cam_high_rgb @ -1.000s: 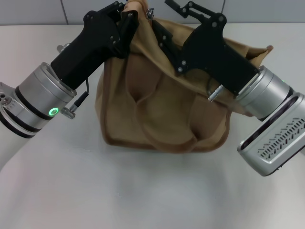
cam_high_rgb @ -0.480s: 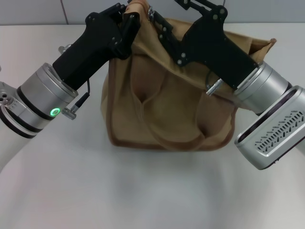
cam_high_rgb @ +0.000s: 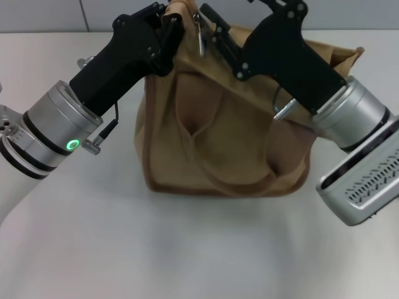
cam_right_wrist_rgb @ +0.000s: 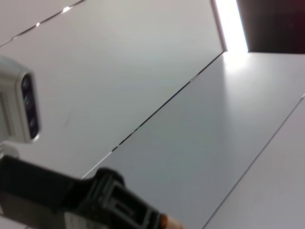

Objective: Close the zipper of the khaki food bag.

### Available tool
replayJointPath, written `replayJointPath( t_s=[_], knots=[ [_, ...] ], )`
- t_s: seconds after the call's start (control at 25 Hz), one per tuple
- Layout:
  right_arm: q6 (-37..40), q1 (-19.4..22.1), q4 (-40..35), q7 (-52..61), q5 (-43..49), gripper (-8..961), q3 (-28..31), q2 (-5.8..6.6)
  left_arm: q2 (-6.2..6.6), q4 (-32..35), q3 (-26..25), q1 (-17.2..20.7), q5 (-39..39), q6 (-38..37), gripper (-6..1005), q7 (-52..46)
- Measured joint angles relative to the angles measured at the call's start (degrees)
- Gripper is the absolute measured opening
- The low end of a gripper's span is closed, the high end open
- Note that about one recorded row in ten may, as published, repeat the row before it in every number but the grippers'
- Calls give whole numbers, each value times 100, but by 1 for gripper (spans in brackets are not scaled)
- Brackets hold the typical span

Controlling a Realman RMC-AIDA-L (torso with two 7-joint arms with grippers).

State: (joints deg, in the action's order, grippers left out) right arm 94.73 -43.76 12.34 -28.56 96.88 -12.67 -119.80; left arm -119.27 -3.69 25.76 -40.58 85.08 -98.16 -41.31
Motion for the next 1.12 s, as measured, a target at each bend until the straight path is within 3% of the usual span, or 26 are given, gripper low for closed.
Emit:
replayJointPath(
  t_s=[0.36,0.48,0.6,0.64,0.68,0.8,0.84,0.88,1.04,1.12],
  knots=[
    [443,354,5,116,-12,423,126,2,1,0,0,0,-7,60,30,0],
    [424,541,80,903,-4,423,314,33,1,0,0,4,-14,62,30,0],
    [634,683,-114,2662,94,423,275,112,1,5,-1,22,-25,62,30,0],
    [876,723,-653,4324,331,423,147,161,1,9,-1,33,-29,61,30,0],
    [876,723,-653,4324,331,423,147,161,1,9,-1,33,-29,61,29,0],
    [1215,719,-1992,7100,774,423,-89,87,1,6,-1,38,-31,71,29,0],
    [1315,684,-2502,8652,850,423,-328,49,1,4,-1,36,-31,105,29,0],
    [1315,684,-2502,8652,850,423,-328,49,1,4,-1,36,-31,105,29,0],
    [1300,552,-2863,10670,825,423,-553,49,1,-2,-1,5,8,52,29,0],
    [1277,505,-2910,10790,823,423,-567,50,0,-5,-1,-10,12,45,29,0]
  ],
)
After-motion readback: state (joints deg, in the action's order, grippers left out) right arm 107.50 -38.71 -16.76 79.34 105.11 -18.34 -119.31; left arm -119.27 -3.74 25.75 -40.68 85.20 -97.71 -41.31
